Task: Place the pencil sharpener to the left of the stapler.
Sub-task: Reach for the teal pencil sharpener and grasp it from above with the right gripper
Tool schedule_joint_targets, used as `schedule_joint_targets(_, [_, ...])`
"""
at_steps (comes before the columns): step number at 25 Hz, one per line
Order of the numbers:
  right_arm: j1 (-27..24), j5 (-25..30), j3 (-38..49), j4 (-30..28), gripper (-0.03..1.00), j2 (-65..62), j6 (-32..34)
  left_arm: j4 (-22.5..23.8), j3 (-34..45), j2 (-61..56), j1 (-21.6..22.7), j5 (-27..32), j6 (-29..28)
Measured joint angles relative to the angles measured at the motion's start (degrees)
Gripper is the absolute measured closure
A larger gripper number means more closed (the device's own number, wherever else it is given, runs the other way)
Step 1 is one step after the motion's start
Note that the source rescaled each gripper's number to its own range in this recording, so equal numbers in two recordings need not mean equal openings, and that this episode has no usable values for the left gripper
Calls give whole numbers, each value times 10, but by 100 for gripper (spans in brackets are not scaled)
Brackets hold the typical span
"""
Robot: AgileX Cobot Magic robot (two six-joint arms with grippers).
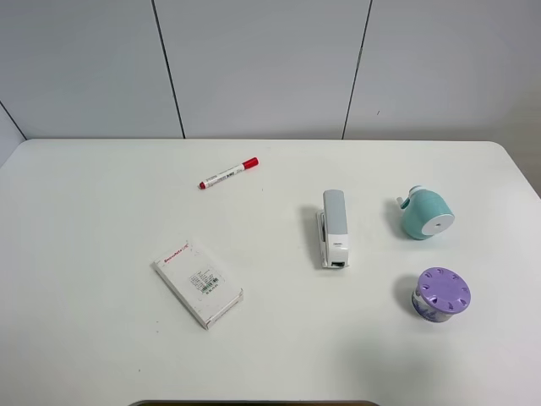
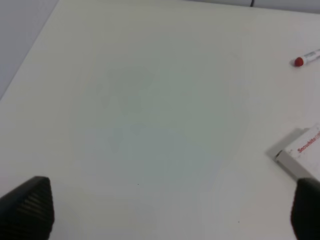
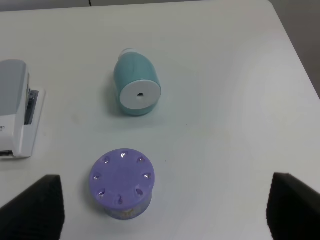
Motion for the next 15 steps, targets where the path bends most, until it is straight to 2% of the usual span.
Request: schedule_joint_targets(15, [0,0,0,0,46,0,0,0,0,0,0,0,0])
